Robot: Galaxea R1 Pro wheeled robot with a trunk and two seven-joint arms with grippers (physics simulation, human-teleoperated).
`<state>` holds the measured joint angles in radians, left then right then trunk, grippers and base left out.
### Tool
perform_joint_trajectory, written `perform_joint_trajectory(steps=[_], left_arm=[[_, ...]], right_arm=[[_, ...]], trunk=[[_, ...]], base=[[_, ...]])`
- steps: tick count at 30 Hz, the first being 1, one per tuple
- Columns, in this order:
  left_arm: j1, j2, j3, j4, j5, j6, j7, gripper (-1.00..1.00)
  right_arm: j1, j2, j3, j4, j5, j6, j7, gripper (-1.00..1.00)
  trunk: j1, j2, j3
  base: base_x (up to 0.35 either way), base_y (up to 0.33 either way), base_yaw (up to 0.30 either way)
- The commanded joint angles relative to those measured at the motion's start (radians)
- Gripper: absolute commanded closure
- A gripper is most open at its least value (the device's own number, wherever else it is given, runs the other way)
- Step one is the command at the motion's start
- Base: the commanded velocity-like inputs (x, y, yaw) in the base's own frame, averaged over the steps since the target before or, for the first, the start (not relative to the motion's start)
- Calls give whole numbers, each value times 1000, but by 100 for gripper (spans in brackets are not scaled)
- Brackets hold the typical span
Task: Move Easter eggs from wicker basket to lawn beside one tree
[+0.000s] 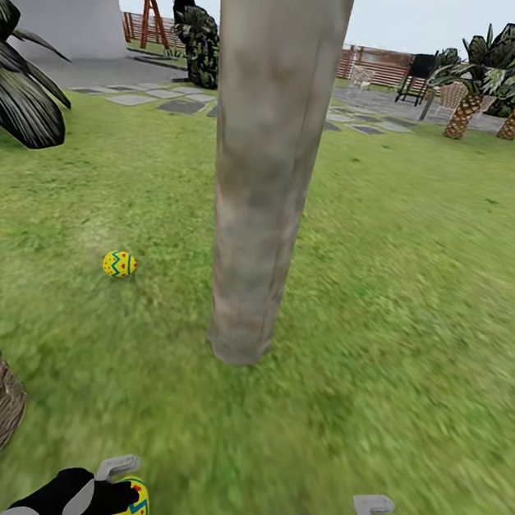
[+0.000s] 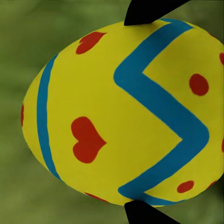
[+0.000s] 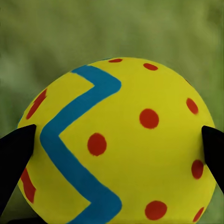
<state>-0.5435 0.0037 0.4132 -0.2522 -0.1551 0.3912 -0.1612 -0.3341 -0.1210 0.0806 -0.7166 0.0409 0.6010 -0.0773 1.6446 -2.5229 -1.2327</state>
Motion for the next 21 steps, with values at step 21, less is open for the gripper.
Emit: perform_joint_trajectory(steps=[21], left_arm=[[0, 81, 9, -15, -17, 17, -10, 100]], right_arm=[[0, -2, 5, -1, 1, 5, -2, 100]], trunk=[[0, 0, -1]], base=[[0, 0, 0]])
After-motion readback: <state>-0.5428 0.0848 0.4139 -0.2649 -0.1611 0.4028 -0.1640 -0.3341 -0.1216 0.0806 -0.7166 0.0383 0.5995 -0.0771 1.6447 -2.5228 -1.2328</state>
